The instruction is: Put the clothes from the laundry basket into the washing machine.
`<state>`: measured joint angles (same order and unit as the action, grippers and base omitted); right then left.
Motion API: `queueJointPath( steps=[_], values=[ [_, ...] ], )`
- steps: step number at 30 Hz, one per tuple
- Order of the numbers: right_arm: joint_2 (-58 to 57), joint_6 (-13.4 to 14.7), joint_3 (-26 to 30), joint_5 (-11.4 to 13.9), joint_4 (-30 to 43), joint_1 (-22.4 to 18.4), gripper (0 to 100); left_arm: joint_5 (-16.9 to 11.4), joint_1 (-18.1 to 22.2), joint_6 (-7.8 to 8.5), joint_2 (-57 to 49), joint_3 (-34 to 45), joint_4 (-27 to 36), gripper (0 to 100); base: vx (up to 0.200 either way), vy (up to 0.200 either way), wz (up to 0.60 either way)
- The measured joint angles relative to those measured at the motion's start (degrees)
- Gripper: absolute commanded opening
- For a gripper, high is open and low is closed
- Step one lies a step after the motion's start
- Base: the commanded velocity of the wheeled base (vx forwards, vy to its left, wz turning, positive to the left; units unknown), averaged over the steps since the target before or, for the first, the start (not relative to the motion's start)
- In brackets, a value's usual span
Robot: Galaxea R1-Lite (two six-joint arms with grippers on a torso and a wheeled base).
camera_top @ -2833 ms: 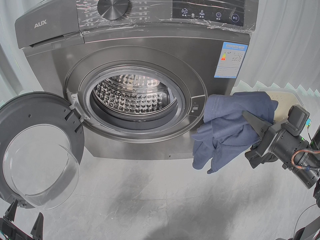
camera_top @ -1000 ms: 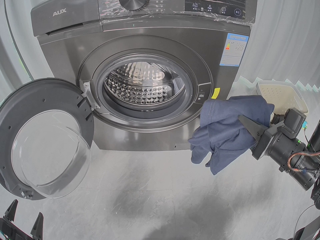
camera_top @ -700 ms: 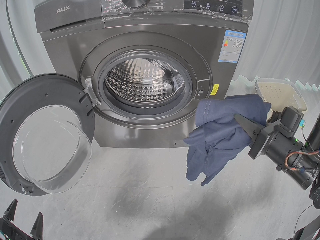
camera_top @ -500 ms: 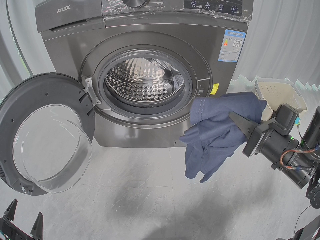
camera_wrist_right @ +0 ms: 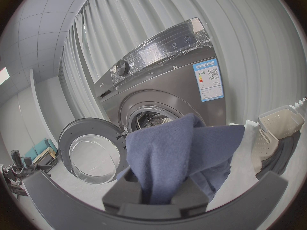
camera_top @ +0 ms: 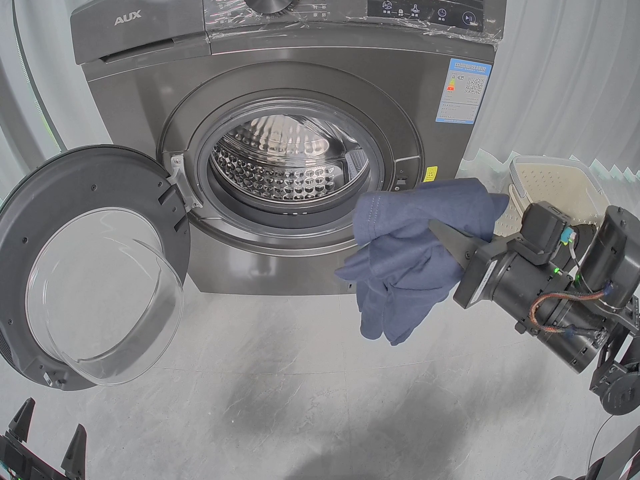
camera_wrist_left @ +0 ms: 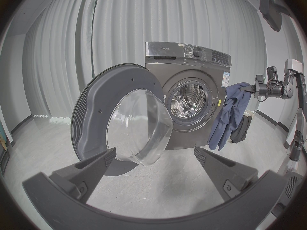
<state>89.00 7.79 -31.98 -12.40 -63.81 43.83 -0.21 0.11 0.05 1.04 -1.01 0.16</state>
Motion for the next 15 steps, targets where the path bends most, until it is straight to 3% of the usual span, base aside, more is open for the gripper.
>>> queueJointPath(
  steps=[6,9,15],
  values=[
    [2.93,0.04,-2.28,-0.07,-2.60,0.41,0,0.02,0.05,-0.05,0.00,0.00,0.02,100,0.000,0.000,0.00],
    [4.07,0.04,-3.80,-0.13,-2.86,0.60,0,-0.57,0.05,1.07,0.00,0.00,-0.13,100,0.000,0.000,0.00],
    [5.67,0.06,-5.60,-0.18,-2.95,1.12,0,-4.58,-0.11,1.73,0.26,-4.39,-1.49,100,0.000,0.000,0.00]
  ],
)
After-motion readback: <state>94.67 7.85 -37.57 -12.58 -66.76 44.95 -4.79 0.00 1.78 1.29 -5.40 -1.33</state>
